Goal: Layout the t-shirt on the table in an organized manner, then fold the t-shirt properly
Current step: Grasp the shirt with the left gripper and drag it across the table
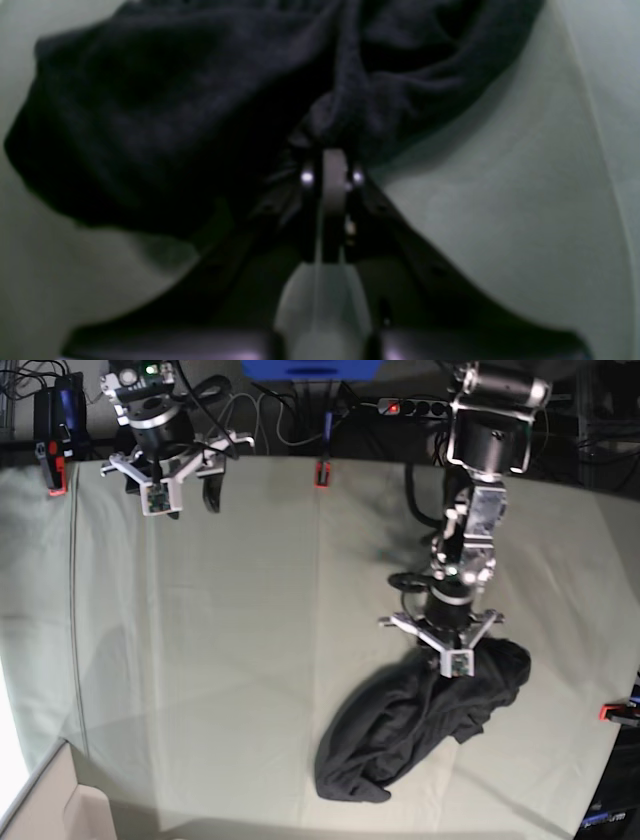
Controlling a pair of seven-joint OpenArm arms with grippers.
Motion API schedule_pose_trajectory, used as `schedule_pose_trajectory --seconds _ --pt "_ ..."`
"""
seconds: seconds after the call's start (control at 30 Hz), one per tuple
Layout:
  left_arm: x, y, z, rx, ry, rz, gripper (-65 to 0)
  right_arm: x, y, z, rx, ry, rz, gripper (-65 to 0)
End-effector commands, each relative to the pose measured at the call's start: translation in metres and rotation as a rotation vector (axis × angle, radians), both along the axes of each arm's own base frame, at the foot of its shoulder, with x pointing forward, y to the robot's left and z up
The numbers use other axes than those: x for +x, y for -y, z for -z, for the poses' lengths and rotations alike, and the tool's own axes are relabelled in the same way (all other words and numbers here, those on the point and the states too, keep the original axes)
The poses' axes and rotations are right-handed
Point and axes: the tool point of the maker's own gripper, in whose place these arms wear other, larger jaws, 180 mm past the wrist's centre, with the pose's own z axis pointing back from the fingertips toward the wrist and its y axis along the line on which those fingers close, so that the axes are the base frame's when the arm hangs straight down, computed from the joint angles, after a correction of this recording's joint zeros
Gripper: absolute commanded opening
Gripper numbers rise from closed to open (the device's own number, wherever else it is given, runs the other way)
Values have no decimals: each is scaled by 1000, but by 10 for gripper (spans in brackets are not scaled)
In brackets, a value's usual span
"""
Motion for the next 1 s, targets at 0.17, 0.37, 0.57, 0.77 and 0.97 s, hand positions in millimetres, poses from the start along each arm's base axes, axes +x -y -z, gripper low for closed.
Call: schedule_pose_trajectory --seconds 0.17,0.37,0.57,0.77,0.97 --pt "-20 36 -64 -80 185 19 -646 8 1 -7 -1 42 -4 -325" --pt "-72 104 -116 -174 229 169 -646 10 21 -9 -36 47 36 -325" --pt "-121 173 -186 -254 364 417 -646 16 63 -15 -107 71 122 -325" --pt "-135 198 -152 -183 292 506 -645 17 78 -18 -131 78 153 -325" --pt "-161 218 -138 -180 249 612 -525 15 77 -17 -128 71 152 -325"
